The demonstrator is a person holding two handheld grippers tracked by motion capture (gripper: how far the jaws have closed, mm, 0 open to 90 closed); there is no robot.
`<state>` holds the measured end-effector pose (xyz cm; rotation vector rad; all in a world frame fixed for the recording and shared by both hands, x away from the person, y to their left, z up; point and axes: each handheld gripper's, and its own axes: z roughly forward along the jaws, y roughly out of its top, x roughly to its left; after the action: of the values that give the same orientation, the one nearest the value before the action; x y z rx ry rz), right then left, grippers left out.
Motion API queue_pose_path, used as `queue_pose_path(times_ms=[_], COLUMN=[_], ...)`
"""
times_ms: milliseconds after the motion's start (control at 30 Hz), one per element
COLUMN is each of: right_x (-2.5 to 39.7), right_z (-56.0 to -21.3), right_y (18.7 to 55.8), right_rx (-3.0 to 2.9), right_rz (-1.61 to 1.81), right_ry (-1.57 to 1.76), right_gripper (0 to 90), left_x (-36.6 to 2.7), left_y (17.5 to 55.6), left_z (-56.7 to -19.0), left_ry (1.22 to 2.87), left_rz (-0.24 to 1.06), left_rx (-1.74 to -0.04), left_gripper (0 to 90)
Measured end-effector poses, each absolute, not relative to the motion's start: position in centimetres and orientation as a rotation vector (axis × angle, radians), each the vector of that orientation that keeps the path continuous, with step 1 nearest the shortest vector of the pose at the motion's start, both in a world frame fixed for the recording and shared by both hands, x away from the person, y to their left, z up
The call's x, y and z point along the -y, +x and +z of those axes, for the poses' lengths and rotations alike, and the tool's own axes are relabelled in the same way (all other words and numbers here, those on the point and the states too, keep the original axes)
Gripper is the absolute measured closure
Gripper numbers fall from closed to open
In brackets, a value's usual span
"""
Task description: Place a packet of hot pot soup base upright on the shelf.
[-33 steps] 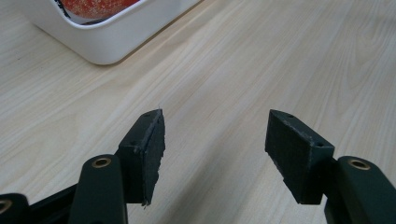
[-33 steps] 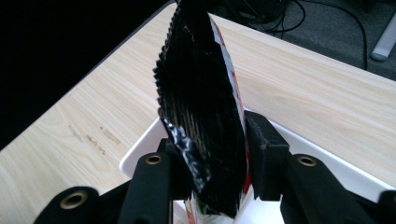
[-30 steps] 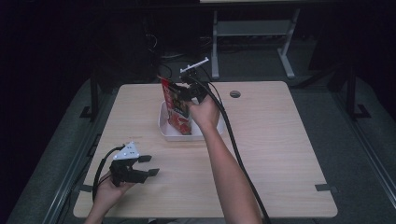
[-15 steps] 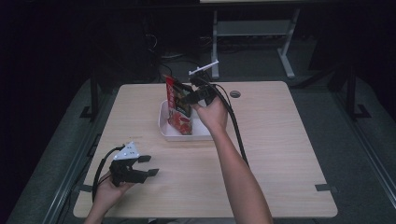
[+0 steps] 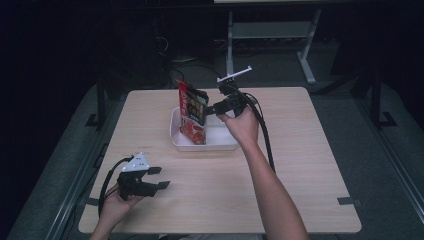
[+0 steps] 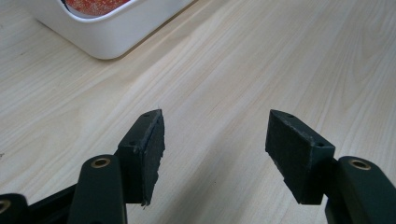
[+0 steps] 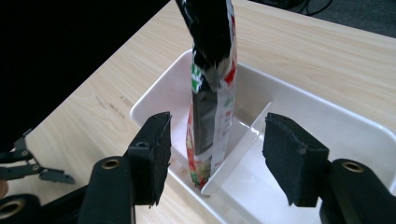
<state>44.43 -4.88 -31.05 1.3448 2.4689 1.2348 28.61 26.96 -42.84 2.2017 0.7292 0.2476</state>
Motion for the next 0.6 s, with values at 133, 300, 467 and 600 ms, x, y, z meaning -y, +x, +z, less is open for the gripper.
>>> queue_pose_path(times_ms=[133,300,467,600], right_x=[5.6,6.4,7.4,8.1], right_z=[-31.2,-31.3,-31.5,-31.6], right_y=[43.9,43.1,42.3,41.8], right_rx=[-2.479,-2.488,-2.503,-2.507], right_rz=[1.251,1.27,1.289,1.304], right_ry=[1.339,1.324,1.309,1.302], right_gripper=[40.2,40.0,39.7,39.6], left_x=[-26.8,-26.8,-26.8,-26.8], left_y=[28.6,28.6,28.6,28.6], left_z=[-42.8,-42.9,-42.9,-42.9], left_ry=[2.21,2.214,2.217,2.219], left_rz=[0.248,0.251,0.252,0.253], left_rx=[-0.725,-0.725,-0.73,-0.73], left_gripper=[37.2,37.2,36.9,36.8])
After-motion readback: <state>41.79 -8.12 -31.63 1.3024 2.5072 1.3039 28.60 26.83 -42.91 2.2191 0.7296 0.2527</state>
